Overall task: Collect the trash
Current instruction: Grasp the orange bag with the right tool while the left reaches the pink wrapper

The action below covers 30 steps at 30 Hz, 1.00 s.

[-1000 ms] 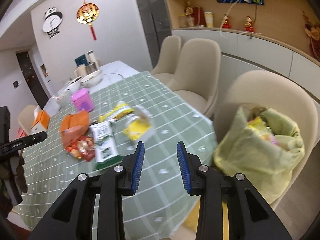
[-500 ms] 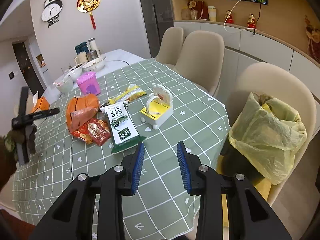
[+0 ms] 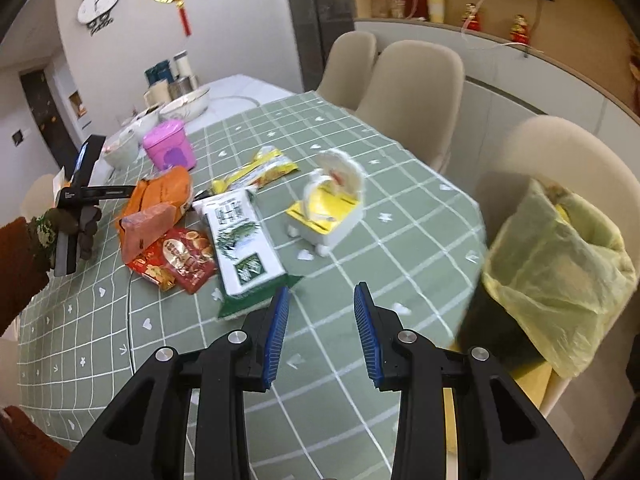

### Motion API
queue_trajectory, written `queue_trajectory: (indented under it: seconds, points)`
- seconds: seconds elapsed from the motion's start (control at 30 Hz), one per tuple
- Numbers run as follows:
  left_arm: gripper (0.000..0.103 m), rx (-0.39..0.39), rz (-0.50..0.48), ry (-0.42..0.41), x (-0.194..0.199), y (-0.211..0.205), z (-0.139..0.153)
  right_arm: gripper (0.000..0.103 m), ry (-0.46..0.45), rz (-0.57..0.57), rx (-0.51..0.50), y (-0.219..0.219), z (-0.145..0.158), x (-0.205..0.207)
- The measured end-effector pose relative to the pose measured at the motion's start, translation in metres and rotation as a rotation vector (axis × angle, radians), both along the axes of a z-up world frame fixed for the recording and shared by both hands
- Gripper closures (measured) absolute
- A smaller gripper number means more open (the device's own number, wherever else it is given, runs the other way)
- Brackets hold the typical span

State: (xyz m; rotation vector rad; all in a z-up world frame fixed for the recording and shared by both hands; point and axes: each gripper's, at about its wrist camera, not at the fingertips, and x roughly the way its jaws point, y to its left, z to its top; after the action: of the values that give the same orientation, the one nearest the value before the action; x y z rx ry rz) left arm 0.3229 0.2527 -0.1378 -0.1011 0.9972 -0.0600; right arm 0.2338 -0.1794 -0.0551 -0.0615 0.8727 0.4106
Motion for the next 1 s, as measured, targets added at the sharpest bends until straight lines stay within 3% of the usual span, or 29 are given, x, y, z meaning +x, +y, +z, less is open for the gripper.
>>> queue_trajectory:
  seconds: [0.1, 0.27, 0.5, 0.57, 0.63, 0.8, 0.9, 1.0]
  points:
    - [0.073, -0.039, 0.004, 0.009, -0.023, -0.013, 0.001, 0.070, 0.015, 0.068, -0.011, 0.024, -0.003, 0.010]
    - [0.077, -0.179, -0.007, 0.016, -0.069, -0.037, -0.002, 0.070, 0.025, 0.188, 0.036, 0.066, -0.004, 0.025]
    - [0.077, -0.294, 0.027, 0.004, -0.112, -0.061, -0.004, 0.070, 0.002, 0.281, 0.037, 0.108, 0.003, 0.041]
    - [0.077, -0.309, 0.030, 0.001, -0.116, -0.063, -0.003, 0.059, 0.036, 0.302, 0.058, 0.115, -0.001, 0.049]
    - [0.077, -0.311, 0.030, 0.000, -0.116, -0.064, -0.002, 0.058, 0.076, 0.318, 0.053, 0.124, -0.007, 0.054]
    - [0.073, -0.301, 0.056, -0.021, -0.120, -0.056, 0.011, 0.058, 0.030, 0.386, 0.017, 0.143, 0.000, 0.031]
    - [0.068, -0.301, 0.114, -0.055, -0.129, -0.042, 0.024, 0.058, 0.056, 0.420, 0.036, 0.155, -0.003, 0.016]
    - [0.065, -0.303, 0.177, -0.084, -0.136, -0.031, 0.034, 0.058, 0.046, 0.461, -0.016, 0.174, -0.014, 0.001]
